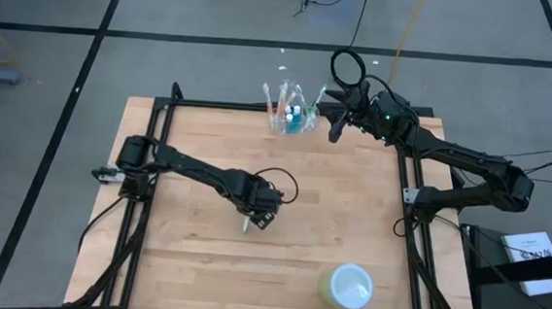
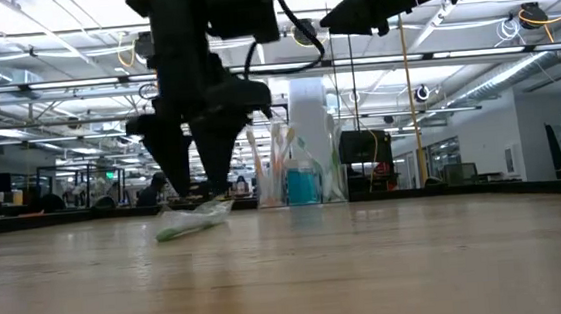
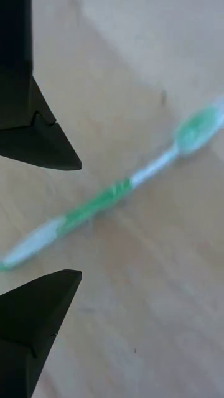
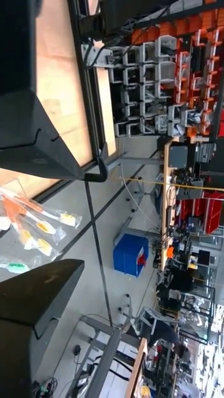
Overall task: Pick & Place toothbrushing station
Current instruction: Put the green toothbrush into the transparent organizer
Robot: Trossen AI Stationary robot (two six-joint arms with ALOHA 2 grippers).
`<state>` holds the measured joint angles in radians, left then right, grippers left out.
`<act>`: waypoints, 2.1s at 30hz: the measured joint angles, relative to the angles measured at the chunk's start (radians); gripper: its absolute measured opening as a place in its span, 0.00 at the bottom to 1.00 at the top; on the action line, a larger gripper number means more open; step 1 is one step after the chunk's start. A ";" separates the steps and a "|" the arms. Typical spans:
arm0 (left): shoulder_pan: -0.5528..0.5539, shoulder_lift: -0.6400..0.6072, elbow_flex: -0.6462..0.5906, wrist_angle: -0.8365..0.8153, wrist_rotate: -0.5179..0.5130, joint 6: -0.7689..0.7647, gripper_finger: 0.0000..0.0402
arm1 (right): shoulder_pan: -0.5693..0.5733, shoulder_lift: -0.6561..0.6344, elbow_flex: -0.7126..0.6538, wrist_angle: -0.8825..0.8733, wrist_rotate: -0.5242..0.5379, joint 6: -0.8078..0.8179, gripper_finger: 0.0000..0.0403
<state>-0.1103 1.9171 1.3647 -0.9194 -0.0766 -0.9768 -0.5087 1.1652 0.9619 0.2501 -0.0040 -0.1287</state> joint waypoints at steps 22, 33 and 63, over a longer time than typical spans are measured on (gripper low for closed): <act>0.005 0.143 0.004 -0.004 0.153 -0.160 0.42 | 0.000 0.000 0.000 0.007 -0.001 -0.014 0.53; 0.007 0.087 -0.003 -0.002 0.034 -0.018 0.04 | -0.008 0.000 -0.022 0.014 0.002 -0.022 0.53; 0.099 -0.342 -0.246 0.656 -0.421 0.721 0.01 | -0.022 0.000 -0.023 -0.139 0.007 0.007 0.53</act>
<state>-0.0115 1.5749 1.1192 -0.2630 -0.4975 -0.2557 -0.5305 1.1648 0.9394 0.1110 0.0031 -0.1213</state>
